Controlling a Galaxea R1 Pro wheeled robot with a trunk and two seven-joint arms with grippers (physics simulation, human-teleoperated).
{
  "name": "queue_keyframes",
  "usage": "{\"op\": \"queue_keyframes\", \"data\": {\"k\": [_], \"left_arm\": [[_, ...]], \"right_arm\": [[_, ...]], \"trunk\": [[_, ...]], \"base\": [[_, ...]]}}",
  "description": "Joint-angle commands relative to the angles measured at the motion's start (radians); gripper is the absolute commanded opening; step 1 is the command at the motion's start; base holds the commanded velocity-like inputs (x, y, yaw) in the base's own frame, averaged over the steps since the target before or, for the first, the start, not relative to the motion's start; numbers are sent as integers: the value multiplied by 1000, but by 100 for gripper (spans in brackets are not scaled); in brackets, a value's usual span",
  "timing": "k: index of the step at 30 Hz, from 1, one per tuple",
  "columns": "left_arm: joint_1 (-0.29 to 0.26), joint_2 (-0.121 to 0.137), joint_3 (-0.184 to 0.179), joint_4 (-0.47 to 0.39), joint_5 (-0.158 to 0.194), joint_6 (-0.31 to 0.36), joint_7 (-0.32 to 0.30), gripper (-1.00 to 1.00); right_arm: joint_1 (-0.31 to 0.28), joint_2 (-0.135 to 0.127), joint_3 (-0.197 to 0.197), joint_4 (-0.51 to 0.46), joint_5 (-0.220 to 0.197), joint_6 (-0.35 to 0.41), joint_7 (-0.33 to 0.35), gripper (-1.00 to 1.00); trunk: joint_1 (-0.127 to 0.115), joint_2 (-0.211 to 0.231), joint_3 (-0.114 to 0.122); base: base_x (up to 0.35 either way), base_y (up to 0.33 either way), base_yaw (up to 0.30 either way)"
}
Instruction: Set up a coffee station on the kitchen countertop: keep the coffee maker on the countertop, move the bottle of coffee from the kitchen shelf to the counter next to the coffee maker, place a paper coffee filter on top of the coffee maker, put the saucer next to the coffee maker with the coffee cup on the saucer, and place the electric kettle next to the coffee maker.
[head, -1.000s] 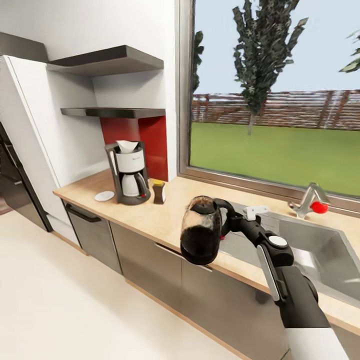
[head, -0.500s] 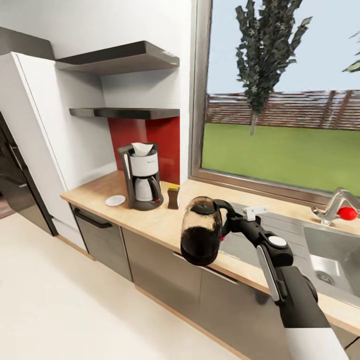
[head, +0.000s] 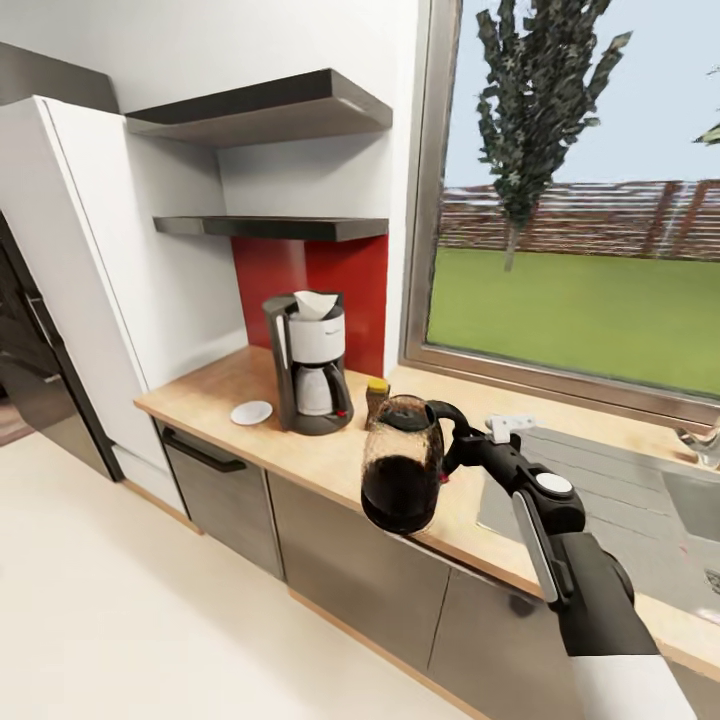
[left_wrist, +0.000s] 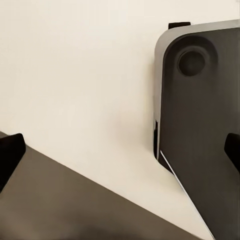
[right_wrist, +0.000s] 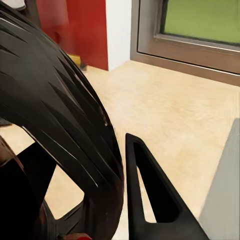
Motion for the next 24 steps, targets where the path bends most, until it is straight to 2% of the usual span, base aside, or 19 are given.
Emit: {"op": "queue_keyframes", "data": {"k": [1,24], "left_arm": [[-1,0,5,1,-9,-3,3,100],[-1,5,8,1,-9,-4,2,100]], "right_arm": [[-1,-1,0,-2,0,6,2,-100],[-1,0,0,47,2,3,2,-100]], "trunk": [[1,-2,-2],[1,-2,-2]], "base": [[235,244,0],[236,240,0]]}}
